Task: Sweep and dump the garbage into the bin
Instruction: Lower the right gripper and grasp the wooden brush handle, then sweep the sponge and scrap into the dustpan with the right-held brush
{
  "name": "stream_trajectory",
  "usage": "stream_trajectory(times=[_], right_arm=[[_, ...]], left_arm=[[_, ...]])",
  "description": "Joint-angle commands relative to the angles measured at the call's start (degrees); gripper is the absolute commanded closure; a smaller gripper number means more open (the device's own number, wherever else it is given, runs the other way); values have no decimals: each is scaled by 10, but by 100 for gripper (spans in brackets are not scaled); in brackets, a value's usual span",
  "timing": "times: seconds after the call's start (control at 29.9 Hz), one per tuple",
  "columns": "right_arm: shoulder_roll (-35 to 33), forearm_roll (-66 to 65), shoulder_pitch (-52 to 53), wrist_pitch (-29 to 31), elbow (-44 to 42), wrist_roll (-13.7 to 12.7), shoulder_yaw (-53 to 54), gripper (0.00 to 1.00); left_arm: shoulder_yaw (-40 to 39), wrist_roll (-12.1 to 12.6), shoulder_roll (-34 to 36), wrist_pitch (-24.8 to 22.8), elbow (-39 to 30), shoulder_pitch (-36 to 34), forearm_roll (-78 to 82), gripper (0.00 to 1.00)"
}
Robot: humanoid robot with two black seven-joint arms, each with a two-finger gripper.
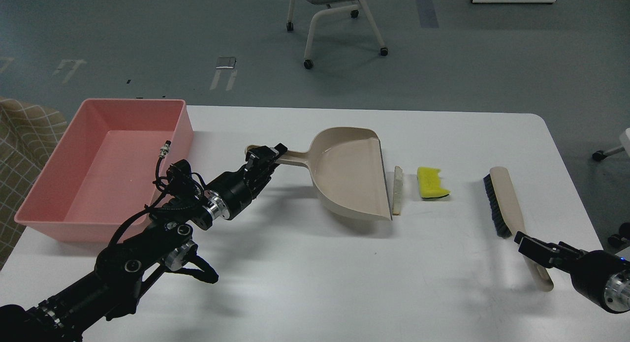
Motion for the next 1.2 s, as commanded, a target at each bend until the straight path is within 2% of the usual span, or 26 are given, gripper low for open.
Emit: stream_trajectory(times=[0.0, 0.03, 0.13, 0.3, 0.37, 0.47, 0.54, 0.7, 0.9, 1.17], right_arm=[[18, -15, -6, 1, 1, -1, -3, 29], [18, -15, -5, 0, 2, -1, -2, 33], [18, -16, -4, 0, 7, -2, -1, 53], [12, -16, -4, 1, 6, -1, -2, 69], [12, -16, -5, 1, 6, -1, -2, 79], [12, -14, -8, 2, 6, 0, -3, 86], [13, -15, -8, 2, 4, 3, -4, 100], [12, -11, -6, 2, 3, 5, -4, 100], [28, -8, 15, 4, 2, 37, -4, 100], [60, -8, 34, 19, -3, 39, -18, 100]], left_arm=[[2, 0, 0, 0, 0, 0, 0, 100], [2, 0, 0, 0, 0, 0, 0, 100], [2, 0, -1, 0, 0, 0, 0, 100], [2, 0, -1, 0, 0, -1, 0, 100], [2, 0, -3, 0, 0, -1, 0, 100], [2, 0, -3, 0, 0, 0, 0, 100], [2, -1, -3, 0, 0, 1, 0, 100], [2, -1, 0, 0, 0, 1, 0, 100], [3, 0, -1, 0, 2, 2, 1, 100], [27, 0, 2, 1, 11, 1, 2, 100]])
